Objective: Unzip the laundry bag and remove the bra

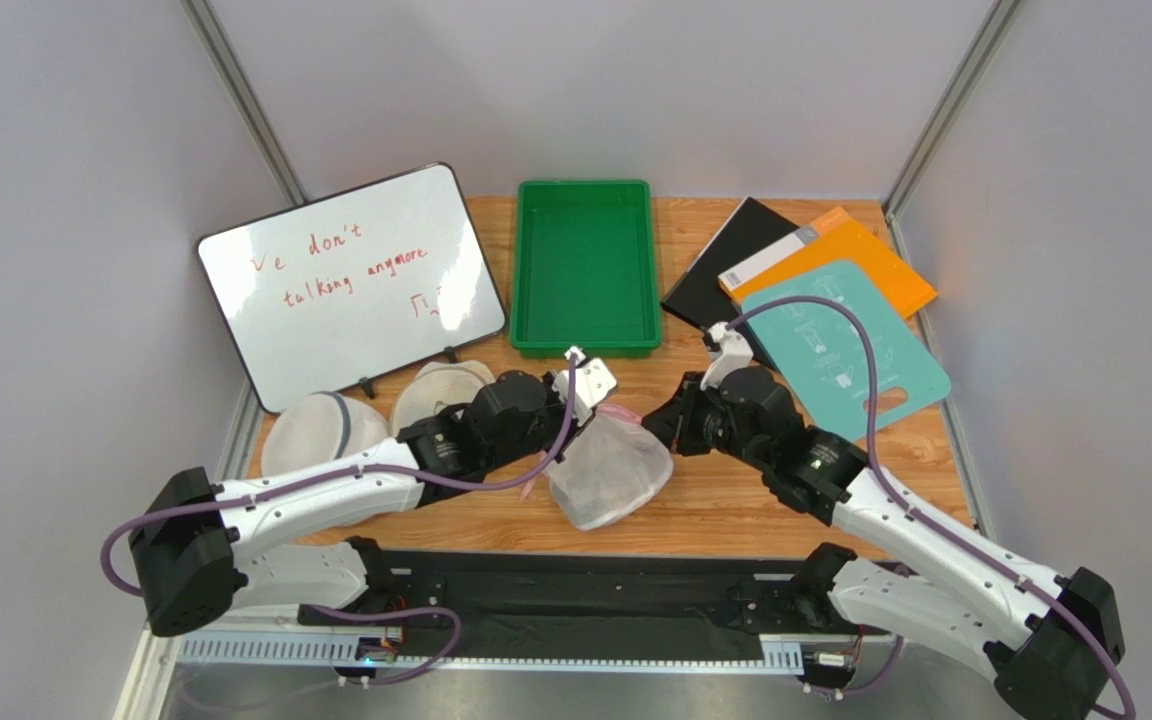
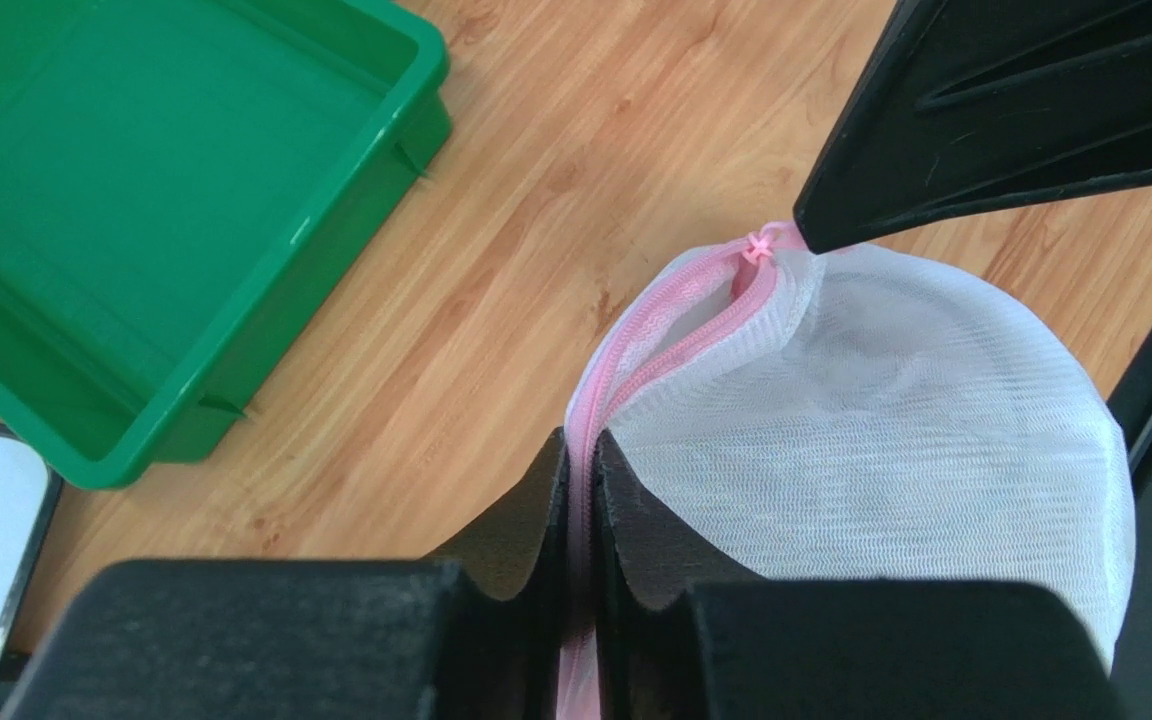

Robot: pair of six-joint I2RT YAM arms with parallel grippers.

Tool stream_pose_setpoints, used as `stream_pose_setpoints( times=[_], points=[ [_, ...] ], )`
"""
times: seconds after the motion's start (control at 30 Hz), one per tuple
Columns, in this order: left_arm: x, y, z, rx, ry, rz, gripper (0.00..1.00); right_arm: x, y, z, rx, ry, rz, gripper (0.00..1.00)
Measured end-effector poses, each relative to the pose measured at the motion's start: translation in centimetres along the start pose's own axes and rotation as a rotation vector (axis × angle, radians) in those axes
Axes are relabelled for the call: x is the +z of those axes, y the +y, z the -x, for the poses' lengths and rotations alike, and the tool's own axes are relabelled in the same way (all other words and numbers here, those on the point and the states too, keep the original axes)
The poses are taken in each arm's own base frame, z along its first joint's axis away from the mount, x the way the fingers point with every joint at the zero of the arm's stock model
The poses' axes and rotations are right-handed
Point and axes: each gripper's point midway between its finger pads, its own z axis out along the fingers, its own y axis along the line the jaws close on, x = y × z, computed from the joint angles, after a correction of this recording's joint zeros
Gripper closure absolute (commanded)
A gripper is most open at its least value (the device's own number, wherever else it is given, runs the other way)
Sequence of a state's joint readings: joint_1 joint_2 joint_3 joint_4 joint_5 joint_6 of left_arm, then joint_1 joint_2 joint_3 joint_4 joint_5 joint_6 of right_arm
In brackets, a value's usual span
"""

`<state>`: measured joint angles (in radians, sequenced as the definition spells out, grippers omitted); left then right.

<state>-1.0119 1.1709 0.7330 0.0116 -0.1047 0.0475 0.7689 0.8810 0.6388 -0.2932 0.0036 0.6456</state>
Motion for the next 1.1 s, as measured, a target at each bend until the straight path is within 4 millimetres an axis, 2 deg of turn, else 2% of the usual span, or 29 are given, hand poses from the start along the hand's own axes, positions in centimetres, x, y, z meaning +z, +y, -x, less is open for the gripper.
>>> stream_pose_setpoints(
  times=[0.03,0.13,0.2,0.27,0.43,0.53,0.67,0.83,1.03,1.07,1.1],
  points=[
    [0.0,0.0,-0.2,0.001,0.005,-0.002,0.48,0.0,0.1,-0.2,0.001,0.006,0.007,1.0],
    [-0.6,-0.6,-1.4,-0.016,0.031,-0.028,0.24,0.0,-0.1,-1.4,0.013,0.032,0.031,1.0],
    [-1.5,-1.2,-2.2,-0.04,0.039,-0.06,0.16,-0.3,-0.2,-2.4,0.017,0.052,0.043,1.0],
    [-2.6,-2.0,-2.3,-0.066,0.03,-0.102,0.15,-0.6,0.0,-3.0,0.019,0.062,0.06,1.0],
    [-4.0,-3.3,0.0,-0.106,-0.032,-0.184,0.14,-1.5,1.3,-3.0,0.017,0.058,0.113,1.0],
    [-3.6,-3.9,1.4,-0.121,-0.042,-0.219,0.14,-1.6,1.6,-3.3,0.018,0.066,0.125,1.0],
    [-1.9,-4.6,2.6,-0.139,-0.02,-0.249,0.14,-1.8,1.9,-4.0,0.019,0.084,0.136,1.0],
    [-0.3,-6.2,2.1,-0.149,0.037,-0.289,0.14,-1.9,2.1,-4.2,0.021,0.087,0.142,1.0],
    [0.1,-7.4,0.6,-0.153,0.103,-0.31,0.16,-2.1,1.9,-4.2,0.021,0.084,0.132,1.0],
    [0.1,-7.5,0.4,-0.155,0.111,-0.311,0.17,-2.0,1.9,-4.1,0.021,0.082,0.131,1.0],
    [0.0,-7.5,0.3,-0.157,0.116,-0.312,0.22,-2.0,1.8,-4.1,0.021,0.081,0.128,1.0]
  ],
)
